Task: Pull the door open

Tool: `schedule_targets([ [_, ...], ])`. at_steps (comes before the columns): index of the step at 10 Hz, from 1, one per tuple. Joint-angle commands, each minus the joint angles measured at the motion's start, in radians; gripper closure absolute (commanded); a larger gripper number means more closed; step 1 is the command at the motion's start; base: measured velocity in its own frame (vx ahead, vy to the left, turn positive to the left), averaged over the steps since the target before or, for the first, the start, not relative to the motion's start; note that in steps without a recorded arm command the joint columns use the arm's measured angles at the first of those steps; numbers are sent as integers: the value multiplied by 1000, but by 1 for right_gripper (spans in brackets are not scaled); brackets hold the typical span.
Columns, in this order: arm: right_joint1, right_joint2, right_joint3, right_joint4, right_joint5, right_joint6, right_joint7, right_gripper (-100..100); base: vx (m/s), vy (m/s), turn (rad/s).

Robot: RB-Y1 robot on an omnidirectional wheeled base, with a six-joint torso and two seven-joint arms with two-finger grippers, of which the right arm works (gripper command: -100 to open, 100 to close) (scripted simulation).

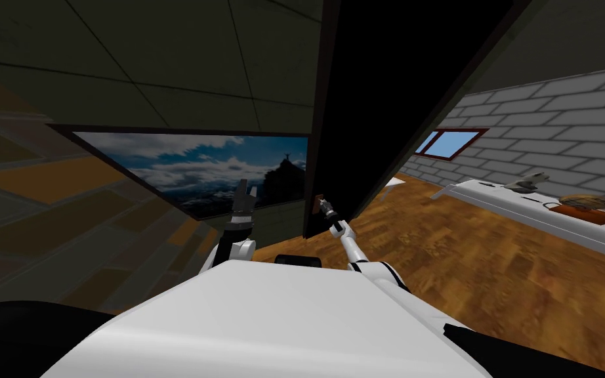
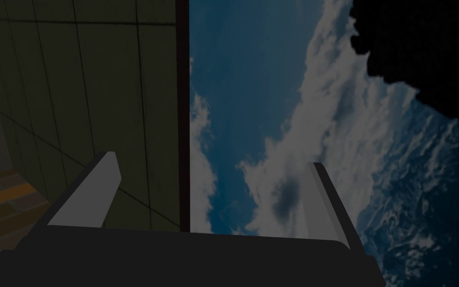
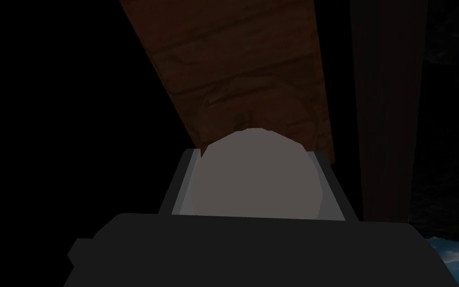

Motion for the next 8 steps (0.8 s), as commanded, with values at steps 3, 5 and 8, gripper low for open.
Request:
schedule_targets([
  [3, -1, 12, 4, 7, -61, 1, -97, 100, -87, -75, 116],
  [5, -3, 13, 3, 9, -99, 4, -150, 100, -71, -71, 127],
  [8, -5, 15, 1, 12, -140, 8, -215, 100, -59, -57, 83],
])
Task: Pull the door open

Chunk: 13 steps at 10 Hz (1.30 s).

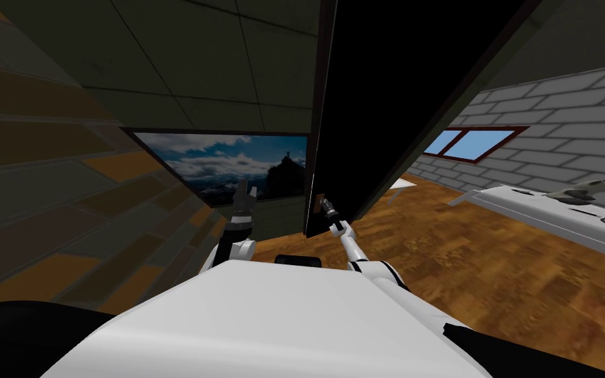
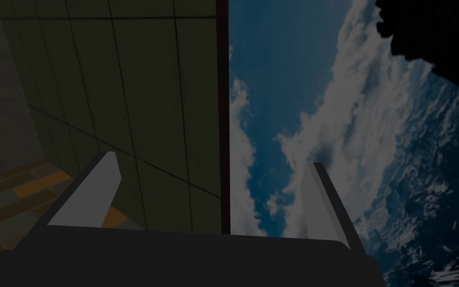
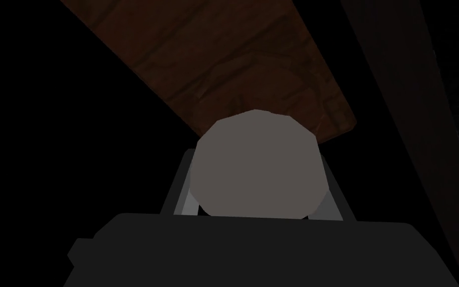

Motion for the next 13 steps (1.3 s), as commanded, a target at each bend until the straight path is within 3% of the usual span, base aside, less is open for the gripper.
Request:
schedule_targets([
  [1, 3, 15, 11, -1, -28, 1, -50, 100, -55, -50, 145],
  [3, 2, 16, 10, 1, -49, 3, -84, 100, -66, -70, 104],
  [6, -2, 19, 7, 5, -117, 10, -174, 100, -65, -70, 122],
  [7, -2, 19, 7, 5, -117, 10, -186, 100, -63, -62, 73],
  [13, -7, 24, 3, 12, -234, 21, -355, 100, -59, -56, 119],
])
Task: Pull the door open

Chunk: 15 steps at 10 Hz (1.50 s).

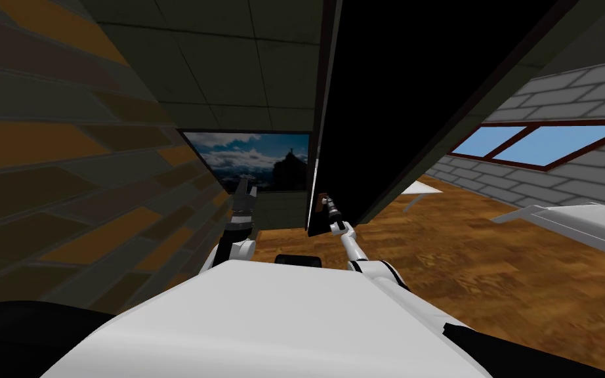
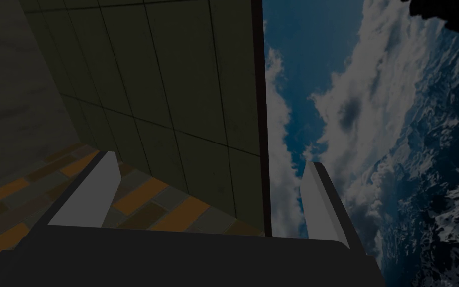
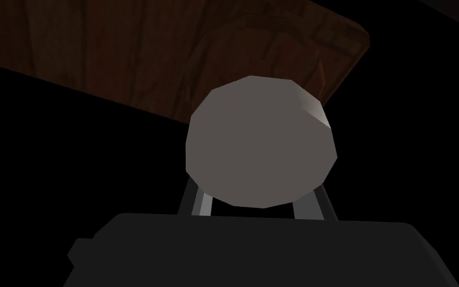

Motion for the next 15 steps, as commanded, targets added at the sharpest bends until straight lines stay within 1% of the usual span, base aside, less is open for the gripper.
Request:
schedule_targets([
  [1, -3, 25, 17, 3, -10, -4, -30, 100, -51, -45, 68],
  [3, -5, 27, 16, 6, -59, 0, -96, 100, -49, -56, 113],
  [4, -5, 27, 16, 6, -59, 0, -104, 100, -50, -50, 75],
  [5, -6, 28, 15, 7, -84, 3, -141, 100, -57, -40, 114],
  [6, -8, 29, 14, 9, -108, 5, -166, 100, -68, -59, 133],
  [7, -8, 29, 14, 9, -108, 5, -178, 100, -53, -46, 66],
  [8, -9, 30, 13, 11, -133, 8, -216, 100, -57, -47, 103],
  [11, -9, 30, 13, 11, -133, 8, -216, 100, -14, -11, 22],
  [12, -10, 31, 12, 12, -158, 10, -253, 100, -25, -21, 80],
  [14, -10, 31, 12, 12, -158, 10, -253, 100, -23, -25, 53],
  [15, -11, 32, 11, 14, -183, 12, -290, 100, -31, -24, 87],
])
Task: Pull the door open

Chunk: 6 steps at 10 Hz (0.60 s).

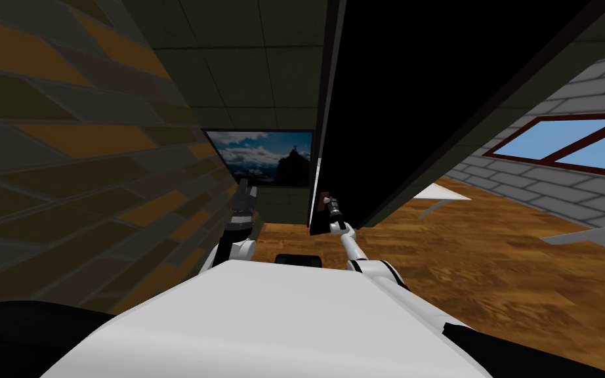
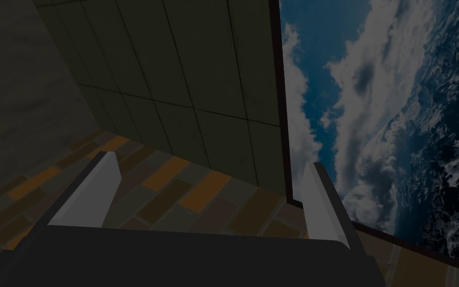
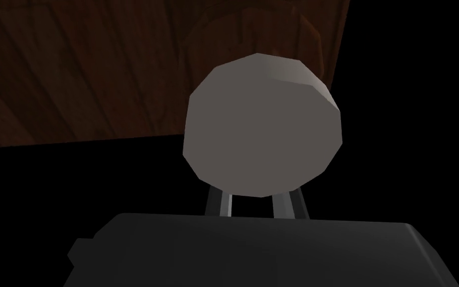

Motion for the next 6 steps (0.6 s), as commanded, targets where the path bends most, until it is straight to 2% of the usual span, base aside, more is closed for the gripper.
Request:
schedule_targets([
  [1, -6, 28, 20, -6, -30, -3, -50, 100, -66, -63, 172],
  [3, -6, 28, 20, -6, -30, -3, -58, 100, -33, -38, 34],
  [4, -7, 29, 19, -4, -55, -1, -96, 100, -26, -21, 69],
  [5, -7, 29, 19, -4, -55, -1, -96, 100, -31, -29, 36],
  [6, -9, 31, 18, -2, -80, 1, -133, 100, -48, -43, 144],
])
